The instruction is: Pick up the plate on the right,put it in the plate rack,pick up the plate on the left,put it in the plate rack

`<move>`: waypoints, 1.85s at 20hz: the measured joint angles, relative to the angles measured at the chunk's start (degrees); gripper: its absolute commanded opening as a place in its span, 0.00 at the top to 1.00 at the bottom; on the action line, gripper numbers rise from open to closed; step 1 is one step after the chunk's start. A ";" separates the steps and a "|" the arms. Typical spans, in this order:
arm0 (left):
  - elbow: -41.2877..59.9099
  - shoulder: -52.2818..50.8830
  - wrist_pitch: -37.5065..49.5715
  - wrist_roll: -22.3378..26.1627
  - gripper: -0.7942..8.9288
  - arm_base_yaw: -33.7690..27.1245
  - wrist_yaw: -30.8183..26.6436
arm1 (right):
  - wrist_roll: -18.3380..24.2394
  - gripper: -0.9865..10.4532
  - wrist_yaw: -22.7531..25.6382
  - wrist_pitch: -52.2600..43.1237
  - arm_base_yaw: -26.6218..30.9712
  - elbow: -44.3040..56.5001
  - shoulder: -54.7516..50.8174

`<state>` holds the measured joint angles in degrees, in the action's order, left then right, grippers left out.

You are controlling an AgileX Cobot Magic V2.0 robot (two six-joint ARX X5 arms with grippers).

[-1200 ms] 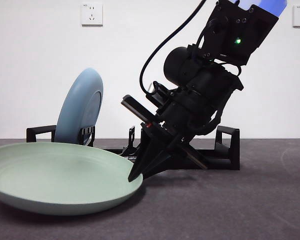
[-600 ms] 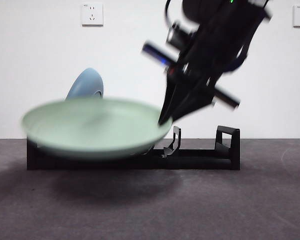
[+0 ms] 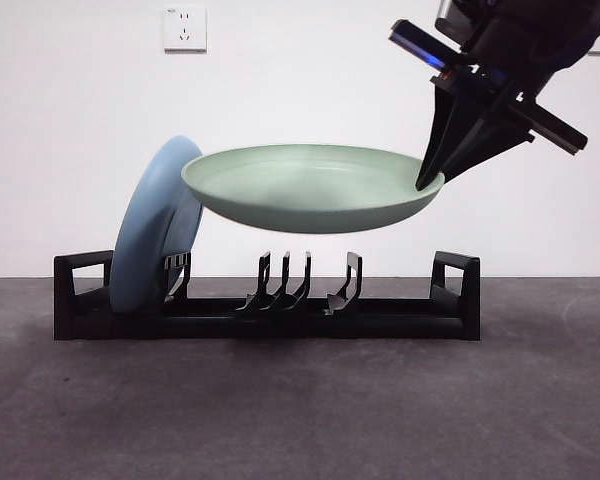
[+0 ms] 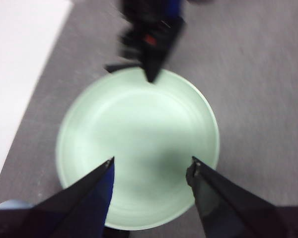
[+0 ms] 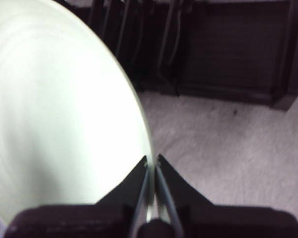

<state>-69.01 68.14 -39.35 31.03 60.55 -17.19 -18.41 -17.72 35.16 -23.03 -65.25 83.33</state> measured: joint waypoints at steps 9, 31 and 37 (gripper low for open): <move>0.00 14.38 -3.08 5.53 0.66 6.05 -5.11 | 2.56 0.92 -8.09 6.80 3.56 -2.64 -0.09; -0.07 15.65 -2.97 7.37 0.93 4.42 -1.92 | 9.62 0.71 -13.35 15.87 6.25 -5.35 -1.73; -0.04 15.76 3.96 4.72 0.93 4.28 -1.20 | 11.65 0.64 -14.71 8.98 9.75 -5.42 -8.96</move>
<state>-69.06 83.90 -35.40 35.75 64.84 -18.39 -6.76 -32.42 44.14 -13.28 -70.67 74.37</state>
